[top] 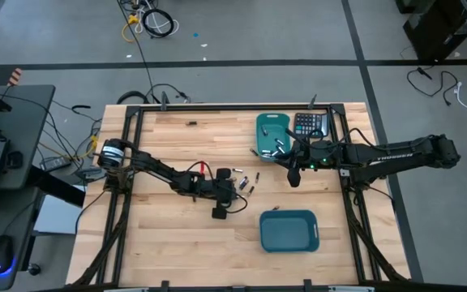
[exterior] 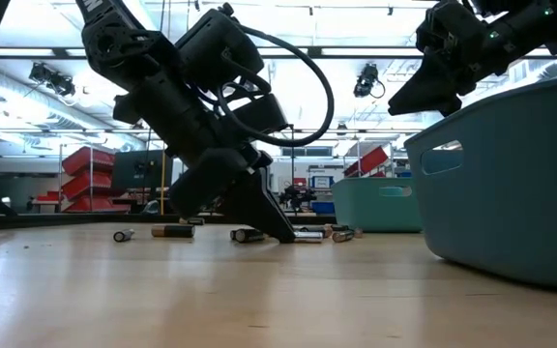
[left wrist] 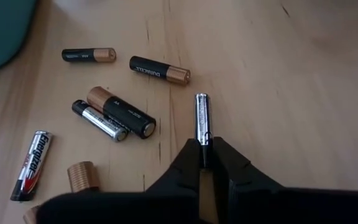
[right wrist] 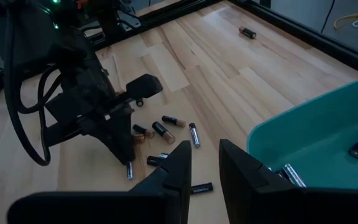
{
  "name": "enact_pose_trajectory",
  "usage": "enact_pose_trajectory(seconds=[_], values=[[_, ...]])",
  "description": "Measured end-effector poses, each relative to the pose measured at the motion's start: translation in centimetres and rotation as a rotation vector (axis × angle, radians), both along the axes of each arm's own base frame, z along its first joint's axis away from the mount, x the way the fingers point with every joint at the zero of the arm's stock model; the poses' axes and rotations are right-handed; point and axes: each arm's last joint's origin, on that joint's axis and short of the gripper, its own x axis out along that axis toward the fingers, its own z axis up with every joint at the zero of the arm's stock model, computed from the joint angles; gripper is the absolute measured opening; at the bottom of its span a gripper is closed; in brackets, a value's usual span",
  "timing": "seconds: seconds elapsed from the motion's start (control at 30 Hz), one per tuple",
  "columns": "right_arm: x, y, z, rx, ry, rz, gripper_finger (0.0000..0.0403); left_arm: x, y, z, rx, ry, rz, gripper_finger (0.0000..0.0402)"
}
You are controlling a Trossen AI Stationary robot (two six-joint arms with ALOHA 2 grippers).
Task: Sort batteries
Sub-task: Put the silver battery into the green bin
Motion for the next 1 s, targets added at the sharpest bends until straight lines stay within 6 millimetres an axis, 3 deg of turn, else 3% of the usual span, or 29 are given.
enact_pose_trajectory(seconds=[1.0], values=[[0.01, 0.0, 0.01, 0.0, -0.001, 0.0, 0.0068, 0.0, -0.64, 0.57, -0.064, -0.024, -0.071, 0.0001]])
